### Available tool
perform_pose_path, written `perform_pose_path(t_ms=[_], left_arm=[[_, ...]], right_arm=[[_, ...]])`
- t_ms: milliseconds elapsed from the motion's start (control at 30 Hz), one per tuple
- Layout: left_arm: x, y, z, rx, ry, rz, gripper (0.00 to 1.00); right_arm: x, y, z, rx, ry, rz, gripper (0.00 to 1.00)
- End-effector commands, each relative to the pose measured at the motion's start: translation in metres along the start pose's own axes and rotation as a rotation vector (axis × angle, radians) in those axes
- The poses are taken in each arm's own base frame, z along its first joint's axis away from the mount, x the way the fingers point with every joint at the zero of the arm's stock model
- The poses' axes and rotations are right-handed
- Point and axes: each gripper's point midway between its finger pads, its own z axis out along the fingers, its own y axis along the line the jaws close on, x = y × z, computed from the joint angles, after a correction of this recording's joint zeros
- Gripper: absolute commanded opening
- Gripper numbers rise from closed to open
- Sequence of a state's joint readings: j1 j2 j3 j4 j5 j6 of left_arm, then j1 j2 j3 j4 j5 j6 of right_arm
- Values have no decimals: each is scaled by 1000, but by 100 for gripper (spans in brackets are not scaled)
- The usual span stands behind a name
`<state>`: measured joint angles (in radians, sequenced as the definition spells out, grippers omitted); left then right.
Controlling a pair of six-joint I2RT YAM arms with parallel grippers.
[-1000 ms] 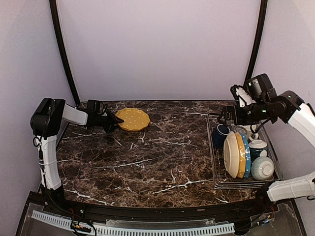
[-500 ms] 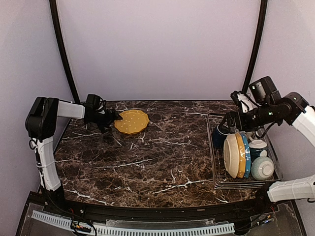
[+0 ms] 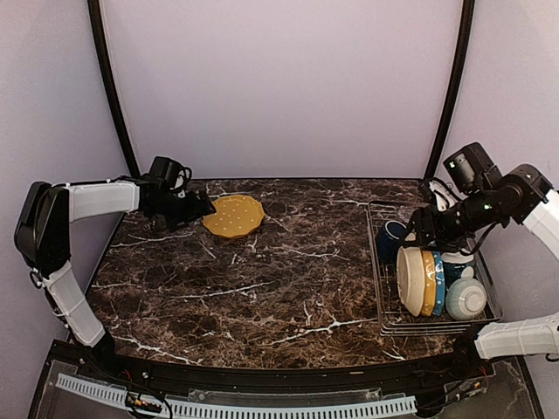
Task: Unload the mixed dishes from the dish rack
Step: Grab the plate from the dish rack.
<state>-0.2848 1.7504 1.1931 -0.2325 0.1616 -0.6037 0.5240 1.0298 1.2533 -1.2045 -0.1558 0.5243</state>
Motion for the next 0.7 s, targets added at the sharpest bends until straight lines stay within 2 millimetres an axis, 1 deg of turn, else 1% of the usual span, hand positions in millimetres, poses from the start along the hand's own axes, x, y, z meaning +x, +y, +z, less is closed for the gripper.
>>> perform_pose_path(t_ms=[0, 33, 67, 100, 300, 333, 367, 533, 633, 667], left_arm=[[18, -25, -27, 15, 6, 120, 99], [22, -24, -29, 10, 14, 123, 99], [23, -28, -35, 21, 7, 129, 99], [26, -27, -36, 22, 11, 129, 99], [29, -40, -64, 73, -31, 146, 99], [31, -41, -66, 78, -34, 148, 99], [29, -44, -72, 90, -48, 150, 99], [30, -49, -83, 116, -66, 156, 99], [31, -52, -86, 133, -67, 157, 99], [32, -52, -87, 136, -66, 158, 99]], right_arm=[[8, -13, 13, 64, 27, 148, 65], [6, -16, 13, 83, 20, 164, 62], [4, -17, 12, 91, 13, 179, 58], [2, -17, 14, 94, 9, 194, 54], [2, -32, 30, 184, 33, 228, 47], [3, -36, 32, 205, 35, 230, 45], [2, -41, 32, 232, 31, 231, 43], [-1, -44, 46, 247, 28, 226, 36], [2, -48, 55, 264, 50, 235, 25], [2, -49, 58, 266, 52, 236, 23]])
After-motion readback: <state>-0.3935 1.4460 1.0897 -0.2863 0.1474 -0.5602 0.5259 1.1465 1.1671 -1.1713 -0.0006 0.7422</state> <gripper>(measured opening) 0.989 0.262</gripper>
